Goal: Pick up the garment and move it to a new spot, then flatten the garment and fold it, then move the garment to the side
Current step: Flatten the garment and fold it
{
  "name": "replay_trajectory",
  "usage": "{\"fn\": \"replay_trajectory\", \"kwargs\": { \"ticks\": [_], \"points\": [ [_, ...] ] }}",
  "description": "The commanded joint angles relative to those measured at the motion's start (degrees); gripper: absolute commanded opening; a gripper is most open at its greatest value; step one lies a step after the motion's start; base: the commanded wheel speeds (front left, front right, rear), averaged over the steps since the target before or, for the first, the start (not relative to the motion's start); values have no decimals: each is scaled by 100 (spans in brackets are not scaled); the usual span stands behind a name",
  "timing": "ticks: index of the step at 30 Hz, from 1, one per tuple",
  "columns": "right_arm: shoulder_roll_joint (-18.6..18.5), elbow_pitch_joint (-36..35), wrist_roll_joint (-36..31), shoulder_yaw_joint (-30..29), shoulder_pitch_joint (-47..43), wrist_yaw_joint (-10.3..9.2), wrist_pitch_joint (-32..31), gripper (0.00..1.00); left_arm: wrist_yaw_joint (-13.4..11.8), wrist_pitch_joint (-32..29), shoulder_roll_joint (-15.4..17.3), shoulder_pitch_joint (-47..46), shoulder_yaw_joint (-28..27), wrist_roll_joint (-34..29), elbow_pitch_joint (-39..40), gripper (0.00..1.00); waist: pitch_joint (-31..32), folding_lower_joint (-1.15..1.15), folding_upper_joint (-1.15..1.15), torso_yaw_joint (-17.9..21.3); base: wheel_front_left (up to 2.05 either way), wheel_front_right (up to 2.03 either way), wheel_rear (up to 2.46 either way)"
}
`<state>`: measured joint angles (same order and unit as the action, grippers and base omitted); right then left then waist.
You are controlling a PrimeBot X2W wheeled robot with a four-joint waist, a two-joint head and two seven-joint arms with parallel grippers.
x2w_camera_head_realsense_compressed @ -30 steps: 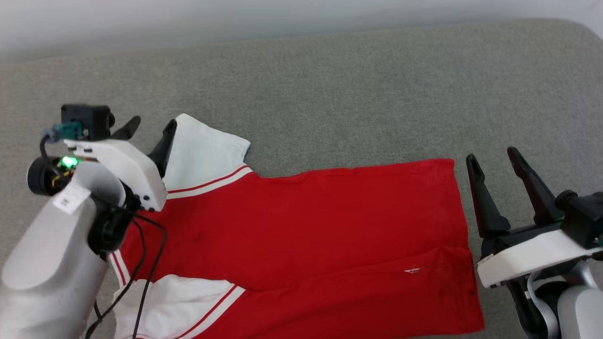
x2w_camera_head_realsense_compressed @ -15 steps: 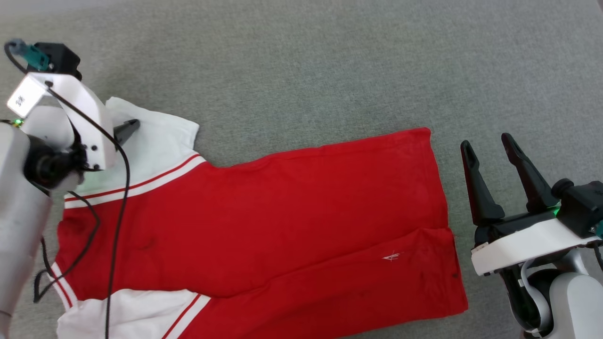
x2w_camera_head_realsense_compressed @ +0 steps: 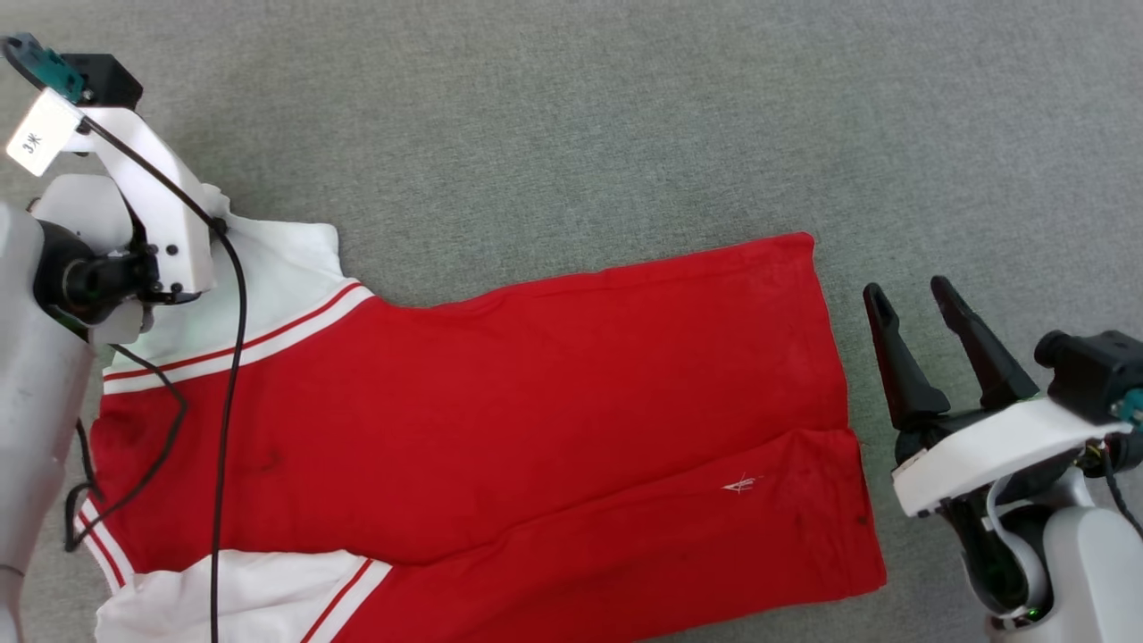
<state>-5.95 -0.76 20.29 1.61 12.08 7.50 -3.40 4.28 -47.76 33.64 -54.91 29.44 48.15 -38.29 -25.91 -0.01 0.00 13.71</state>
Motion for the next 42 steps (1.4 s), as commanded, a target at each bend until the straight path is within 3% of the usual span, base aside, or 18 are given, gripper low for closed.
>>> {"fn": "replay_trajectory", "kwargs": {
  "ticks": [1, 6, 7, 8, 12, 20, 29, 30, 31, 32, 36, 42],
  "points": [
    [-133, 123, 130, -10, 151, -2, -157, 100, -20, 37, -239, 455, 178, -18, -179, 0, 72, 1, 0, -71, 0, 0, 0],
    [-476, 504, 465, 37, 406, -2, -895, 100, -16, 431, -264, 379, 123, -82, -49, 0, 223, 1, 0, -258, 0, 0, 0],
    [-663, 666, 623, 106, 575, -2, -1356, 100, 1, 636, -287, 345, 94, -116, 42, 0, 296, 1, 0, -383, 0, 0, 0],
    [-663, 666, 623, 106, 575, -2, -1356, 100, 1, 636, -287, 345, 94, -116, 42, 0, 296, 1, 0, -383, 0, 0, 0],
    [-1100, 964, 943, 266, 1021, -2, -2460, 100, 79, 1008, -386, 314, 117, -170, 353, 0, 430, 1, 0, -746, 0, 0, 0],
    [-1483, 1432, 1031, 670, 1667, -2, -3428, 100, 125, 1298, -493, 251, 195, -225, 939, 0, 361, 1, 0, -1156, 0, 0, 0],
    [-1518, 2562, 1157, 1323, 2133, -2, -4112, 100, 165, 1431, -487, 311, 262, -244, 1453, 0, 179, 1, 0, -1365, 0, 0, 0],
    [-1536, 2709, 1173, 1412, 2122, -2, -4275, 92, 165, 1436, -483, 331, 266, -243, 1482, 0, 177, 1, 0, -1376, 0, 0, 0],
    [-1551, 2820, 1209, 1505, 2105, -2, -4416, 27, 165, 1446, -478, 354, 268, -239, 1504, 0, 180, 1, 0, -1385, 0, 0, 0],
    [-1532, 2880, 1271, 1567, 2099, -2, -4504, 0, 163, 1459, -470, 374, 267, -232, 1517, 0, 189, 1, 0, -1391, 0, 0, 0],
    [-1625, 2891, 1323, 1651, 2270, -2, -4543, 0, 134, 1519, -426, 459, 229, -199, 1545, 0, 278, 1, 0, -1405, 0, 0, 0],
    [-1757, 2536, 1402, 1416, 2467, -2, -4063, 0, 47, 1799, -394, 742, 81, -92, 1631, 0, 578, 1, 0, -1456, 0, 0, 0]
  ]
}}
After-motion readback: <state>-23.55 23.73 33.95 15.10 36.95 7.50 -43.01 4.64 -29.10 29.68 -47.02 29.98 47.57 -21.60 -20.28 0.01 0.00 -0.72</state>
